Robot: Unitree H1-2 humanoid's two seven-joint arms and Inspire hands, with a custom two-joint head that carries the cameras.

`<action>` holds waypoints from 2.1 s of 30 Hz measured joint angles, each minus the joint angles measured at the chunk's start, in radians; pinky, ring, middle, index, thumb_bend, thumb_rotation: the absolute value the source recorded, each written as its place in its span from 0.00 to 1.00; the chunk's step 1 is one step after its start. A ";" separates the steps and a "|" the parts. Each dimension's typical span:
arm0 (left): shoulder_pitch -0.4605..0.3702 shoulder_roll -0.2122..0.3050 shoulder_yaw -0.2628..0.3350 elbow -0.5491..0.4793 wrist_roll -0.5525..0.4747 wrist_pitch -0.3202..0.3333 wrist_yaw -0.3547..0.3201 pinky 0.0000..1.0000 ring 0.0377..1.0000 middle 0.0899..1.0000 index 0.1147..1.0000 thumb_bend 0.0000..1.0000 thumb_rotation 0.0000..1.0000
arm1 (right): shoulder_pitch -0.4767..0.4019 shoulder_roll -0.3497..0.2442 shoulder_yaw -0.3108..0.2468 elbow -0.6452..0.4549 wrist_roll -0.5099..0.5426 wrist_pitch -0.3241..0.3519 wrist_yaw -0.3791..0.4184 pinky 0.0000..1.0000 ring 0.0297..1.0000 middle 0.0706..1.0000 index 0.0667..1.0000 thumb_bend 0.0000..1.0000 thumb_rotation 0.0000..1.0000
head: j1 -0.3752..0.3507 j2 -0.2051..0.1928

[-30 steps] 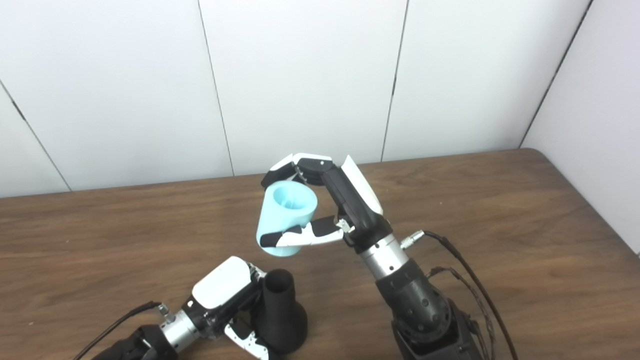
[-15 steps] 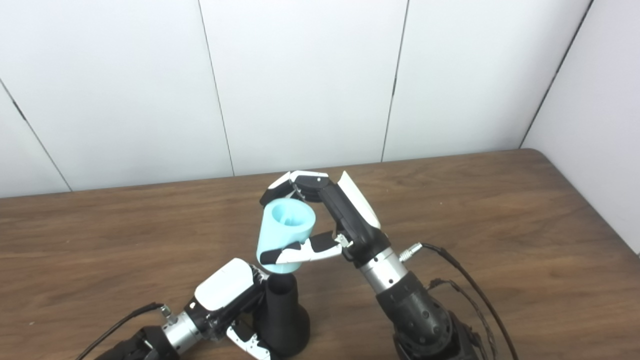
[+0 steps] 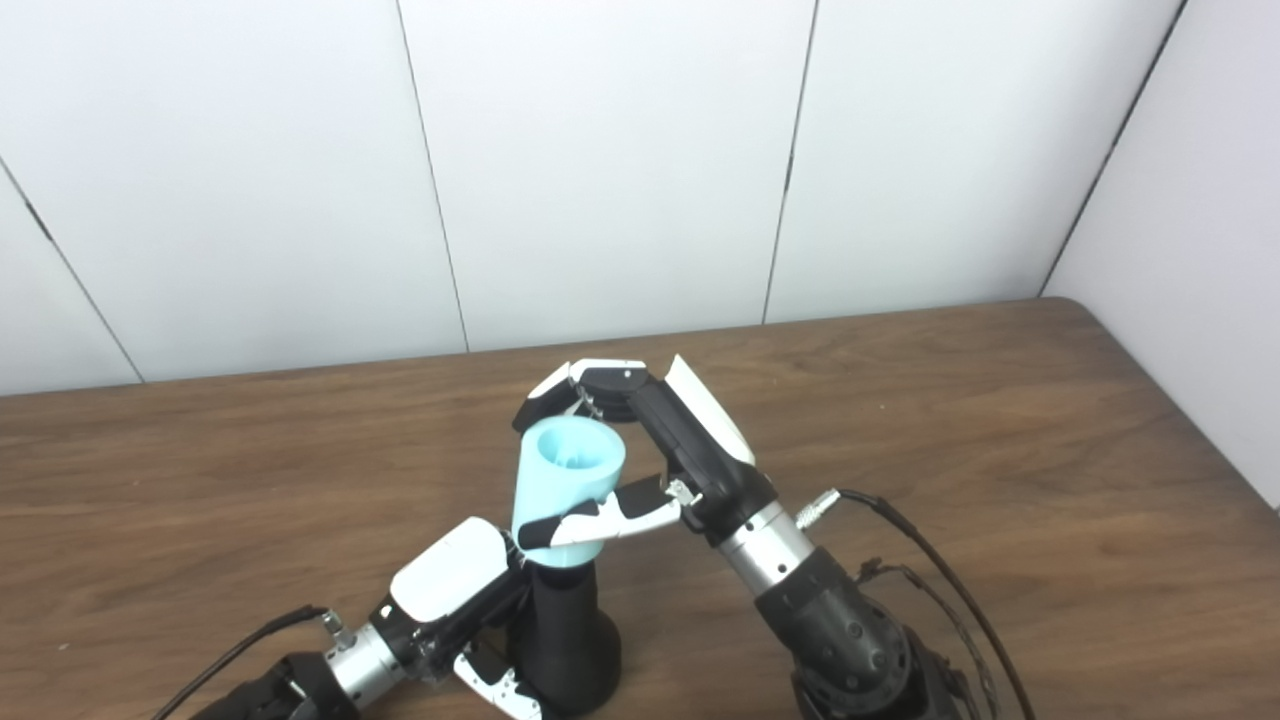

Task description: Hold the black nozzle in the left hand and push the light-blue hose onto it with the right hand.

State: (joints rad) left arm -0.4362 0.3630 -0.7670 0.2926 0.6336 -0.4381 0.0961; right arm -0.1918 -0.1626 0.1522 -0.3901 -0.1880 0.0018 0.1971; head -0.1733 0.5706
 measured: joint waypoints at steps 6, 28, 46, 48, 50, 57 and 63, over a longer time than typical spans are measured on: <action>0.000 0.000 0.000 0.000 -0.005 0.000 -0.002 0.18 0.19 0.24 0.42 0.52 0.04 | -0.001 -0.013 -0.006 -0.027 0.001 0.029 0.009 0.23 0.41 0.45 0.46 0.52 0.00 | -0.005 -0.002; 0.000 -0.001 0.000 0.000 -0.006 -0.001 -0.006 0.18 0.20 0.42 0.42 0.52 0.00 | -0.006 -0.048 -0.008 -0.069 0.018 0.080 0.071 0.23 0.40 0.46 0.46 0.51 0.00 | 0.002 -0.005; 0.000 -0.008 0.001 0.000 -0.008 -0.001 -0.014 0.19 0.21 0.42 0.42 0.52 0.00 | 0.040 -0.026 0.003 -0.069 -0.002 0.060 0.072 0.13 0.43 0.44 0.45 0.52 0.00 | 0.017 0.002; 0.000 -0.009 0.001 0.000 -0.010 -0.001 -0.016 0.19 0.21 0.42 0.42 0.52 0.00 | 0.042 -0.026 0.005 -0.069 -0.020 0.043 0.070 0.10 0.28 0.44 0.44 0.52 0.00 | 0.018 0.005; 0.001 -0.009 0.001 -0.001 -0.012 -0.001 -0.018 0.19 0.21 0.42 0.42 0.52 0.00 | 0.045 -0.026 0.008 -0.069 -0.045 0.020 0.067 0.07 0.13 0.44 0.45 0.53 0.00 | 0.018 0.009; 0.009 -0.009 0.000 -0.016 -0.012 -0.001 -0.025 0.19 0.20 0.42 0.42 0.52 0.00 | 0.059 -0.026 0.018 -0.069 -0.103 -0.048 0.047 0.09 0.13 0.42 0.48 0.52 0.00 | 0.018 0.012; 0.015 -0.009 0.000 -0.025 -0.012 -0.001 -0.030 0.19 0.20 0.42 0.42 0.52 0.00 | 0.070 -0.027 0.030 -0.069 -0.163 -0.122 0.033 0.20 0.25 0.41 0.48 0.52 0.00 | 0.018 0.014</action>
State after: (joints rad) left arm -0.4217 0.3536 -0.7668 0.2677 0.6219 -0.4391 0.0656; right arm -0.1223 -0.1895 0.1822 -0.4591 -0.3509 -0.1206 0.2300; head -0.1549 0.5844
